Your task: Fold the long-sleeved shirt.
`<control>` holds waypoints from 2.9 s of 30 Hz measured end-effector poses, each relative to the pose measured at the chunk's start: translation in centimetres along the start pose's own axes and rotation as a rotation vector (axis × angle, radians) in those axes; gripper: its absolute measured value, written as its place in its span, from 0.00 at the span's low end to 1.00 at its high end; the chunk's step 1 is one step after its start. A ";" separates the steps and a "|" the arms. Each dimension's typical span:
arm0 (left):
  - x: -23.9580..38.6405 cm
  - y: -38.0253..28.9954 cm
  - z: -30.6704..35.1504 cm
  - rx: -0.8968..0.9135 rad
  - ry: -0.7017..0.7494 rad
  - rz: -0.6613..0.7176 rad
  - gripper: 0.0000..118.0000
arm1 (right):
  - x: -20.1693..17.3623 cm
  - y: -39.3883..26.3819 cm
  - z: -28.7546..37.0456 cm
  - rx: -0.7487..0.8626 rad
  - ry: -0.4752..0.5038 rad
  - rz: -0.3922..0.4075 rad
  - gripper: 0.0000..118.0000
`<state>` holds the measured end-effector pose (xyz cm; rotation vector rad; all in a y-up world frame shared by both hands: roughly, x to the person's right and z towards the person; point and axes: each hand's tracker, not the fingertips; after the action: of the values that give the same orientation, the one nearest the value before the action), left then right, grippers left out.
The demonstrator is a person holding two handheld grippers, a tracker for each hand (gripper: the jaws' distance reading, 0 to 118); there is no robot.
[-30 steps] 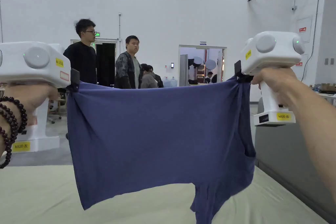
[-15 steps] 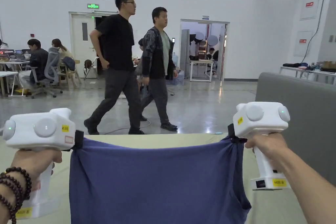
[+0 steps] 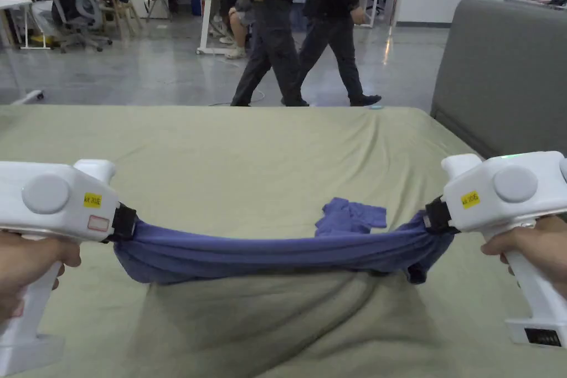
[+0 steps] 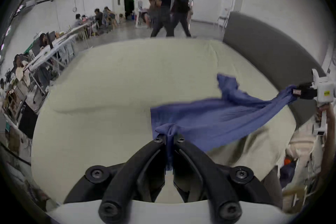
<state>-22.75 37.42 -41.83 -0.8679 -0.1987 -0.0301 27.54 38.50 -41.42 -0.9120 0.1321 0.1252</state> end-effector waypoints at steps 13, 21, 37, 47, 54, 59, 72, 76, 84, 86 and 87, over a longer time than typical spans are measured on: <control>1.5 -21.3 -1.1 -0.483 -0.122 -0.072 0.00 | -2.4 -21.5 -4.1 -0.492 0.185 0.172 0.00; 0.9 -20.7 -0.7 -0.453 -0.143 -0.028 0.28 | -1.6 -22.0 -3.2 -0.438 0.165 0.101 0.38; 2.9 -7.7 -3.5 0.018 0.013 -0.011 0.00 | 0.5 -8.7 -1.9 -0.040 0.047 -0.057 0.00; 2.8 -3.1 -13.1 -0.048 -0.018 -0.005 0.00 | 0.8 5.9 -16.0 -0.084 0.028 -0.029 0.00; 1.1 -0.5 -18.8 -0.079 -0.001 0.010 0.00 | 1.6 19.3 -29.8 -0.042 0.006 -0.133 0.61; 0.4 -0.7 -19.7 -0.058 -0.011 0.029 0.00 | 2.2 22.4 -37.9 -0.099 -0.027 -0.158 0.61; -1.6 -1.6 -20.3 -0.056 0.012 0.058 0.00 | 1.6 20.8 -41.9 -0.173 -0.095 -0.209 0.00; -1.6 -2.0 -18.8 -0.055 0.017 0.040 0.00 | 1.3 20.0 -32.6 -0.073 -0.025 -0.140 0.00; -0.4 -3.4 -15.7 -0.031 0.028 0.065 0.00 | -1.3 6.3 -7.9 0.155 0.191 0.000 0.00; 0.4 -4.2 -14.5 -0.031 0.017 0.066 0.00 | -2.5 1.8 -5.0 0.113 0.196 0.035 0.01; 0.6 -4.5 -13.9 -0.032 0.011 0.068 0.00 | -2.9 -0.4 -4.1 0.090 0.195 0.040 0.01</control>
<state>-20.38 23.94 -47.09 -0.9056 -0.1589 0.0259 24.49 34.84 -43.17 -0.8304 0.3350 0.0668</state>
